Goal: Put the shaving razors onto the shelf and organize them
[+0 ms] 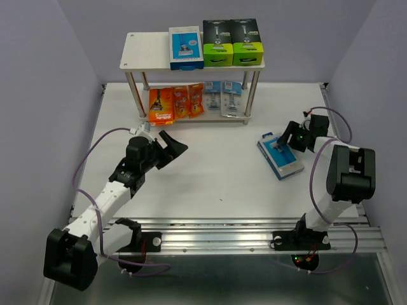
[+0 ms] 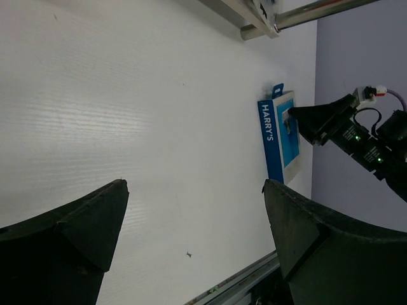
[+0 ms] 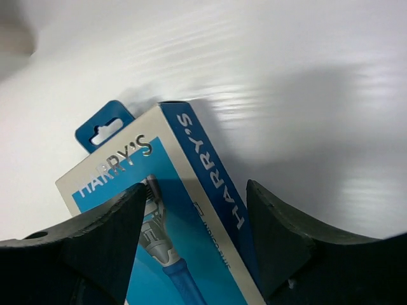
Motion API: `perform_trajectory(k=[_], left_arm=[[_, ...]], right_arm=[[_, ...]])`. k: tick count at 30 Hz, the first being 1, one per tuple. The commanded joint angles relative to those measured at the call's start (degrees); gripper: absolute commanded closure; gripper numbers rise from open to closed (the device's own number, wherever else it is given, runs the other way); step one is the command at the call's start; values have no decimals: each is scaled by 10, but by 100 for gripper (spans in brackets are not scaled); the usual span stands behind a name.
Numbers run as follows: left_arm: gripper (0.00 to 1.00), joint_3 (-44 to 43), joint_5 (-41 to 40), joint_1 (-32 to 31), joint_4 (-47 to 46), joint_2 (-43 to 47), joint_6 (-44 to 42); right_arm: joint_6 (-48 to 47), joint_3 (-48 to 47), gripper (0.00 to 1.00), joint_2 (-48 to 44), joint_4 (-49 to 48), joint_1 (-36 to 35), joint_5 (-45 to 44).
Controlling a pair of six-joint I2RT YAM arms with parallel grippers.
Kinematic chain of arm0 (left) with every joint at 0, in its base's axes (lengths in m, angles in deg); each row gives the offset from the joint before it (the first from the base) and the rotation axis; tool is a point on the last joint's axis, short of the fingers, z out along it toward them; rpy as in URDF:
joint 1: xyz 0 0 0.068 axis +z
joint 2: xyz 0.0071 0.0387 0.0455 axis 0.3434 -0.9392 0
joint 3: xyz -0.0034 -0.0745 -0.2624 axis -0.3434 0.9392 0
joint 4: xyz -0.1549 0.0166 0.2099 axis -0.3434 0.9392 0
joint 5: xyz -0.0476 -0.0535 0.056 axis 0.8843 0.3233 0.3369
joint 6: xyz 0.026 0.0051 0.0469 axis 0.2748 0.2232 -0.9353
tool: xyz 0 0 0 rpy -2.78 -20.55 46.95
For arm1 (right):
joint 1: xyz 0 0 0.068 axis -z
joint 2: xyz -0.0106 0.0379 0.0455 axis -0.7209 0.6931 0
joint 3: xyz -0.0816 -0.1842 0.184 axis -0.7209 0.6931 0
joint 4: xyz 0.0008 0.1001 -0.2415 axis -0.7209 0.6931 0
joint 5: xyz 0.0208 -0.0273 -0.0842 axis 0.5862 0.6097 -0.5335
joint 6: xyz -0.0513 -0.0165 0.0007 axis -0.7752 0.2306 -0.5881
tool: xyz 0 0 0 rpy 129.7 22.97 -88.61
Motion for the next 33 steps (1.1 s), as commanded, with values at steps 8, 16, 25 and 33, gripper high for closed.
perform_trajectory(k=[8,16,25,33], left_arm=[[1,33,106,-20,-105,-78,-47],[1,-6,150,-96,-189,-235,-73],[27,-31,136,-100,-237,-362,-84],[59,-51,185,-99,-295,-447,-79]], right_arm=[[-238,-52,43,86,47,-239,166],[-341,-85,57,90,124,-343,250],[-368,-98,61,103,140,-354,291],[-374,-109,64,119,157,-354,280]])
